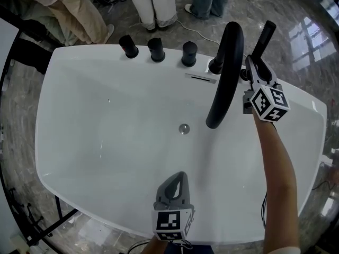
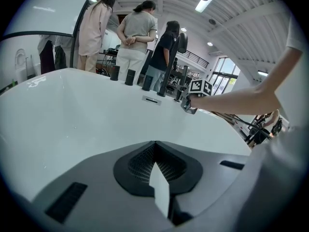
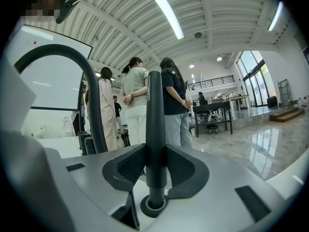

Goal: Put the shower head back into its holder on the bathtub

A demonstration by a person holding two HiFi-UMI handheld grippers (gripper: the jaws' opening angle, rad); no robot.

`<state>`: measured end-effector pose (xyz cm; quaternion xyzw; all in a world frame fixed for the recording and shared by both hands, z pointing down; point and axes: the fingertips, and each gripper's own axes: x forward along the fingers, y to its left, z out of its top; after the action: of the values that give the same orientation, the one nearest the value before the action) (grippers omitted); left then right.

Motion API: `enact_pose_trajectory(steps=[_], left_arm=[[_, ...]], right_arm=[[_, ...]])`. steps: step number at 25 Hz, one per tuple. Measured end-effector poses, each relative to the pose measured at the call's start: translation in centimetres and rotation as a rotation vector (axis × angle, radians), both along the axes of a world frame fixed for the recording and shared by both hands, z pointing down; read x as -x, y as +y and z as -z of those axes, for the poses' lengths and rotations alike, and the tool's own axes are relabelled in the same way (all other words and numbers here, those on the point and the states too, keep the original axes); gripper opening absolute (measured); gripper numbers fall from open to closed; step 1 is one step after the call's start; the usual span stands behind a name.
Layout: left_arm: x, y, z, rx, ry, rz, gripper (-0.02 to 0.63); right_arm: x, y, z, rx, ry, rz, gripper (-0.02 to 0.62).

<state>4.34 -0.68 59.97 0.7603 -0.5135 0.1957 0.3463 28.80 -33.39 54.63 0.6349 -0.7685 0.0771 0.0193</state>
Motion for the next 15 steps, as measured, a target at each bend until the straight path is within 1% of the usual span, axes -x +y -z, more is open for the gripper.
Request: enact_pose_trajectory(steps=[10,15], left_arm=[[0.3,-0.1,0.2,-0.008,0.004,0.014,-0.003],[0.4,-0.1,0.0,-0.003,0.002,0.016,-0.003]], right_arm=[[-0.4,0.7,0.2,-0.022,-0.053,-0.001,0.137],[-0.2,1.2,-0.2,-0.015,-0.034,0.016,0.137]])
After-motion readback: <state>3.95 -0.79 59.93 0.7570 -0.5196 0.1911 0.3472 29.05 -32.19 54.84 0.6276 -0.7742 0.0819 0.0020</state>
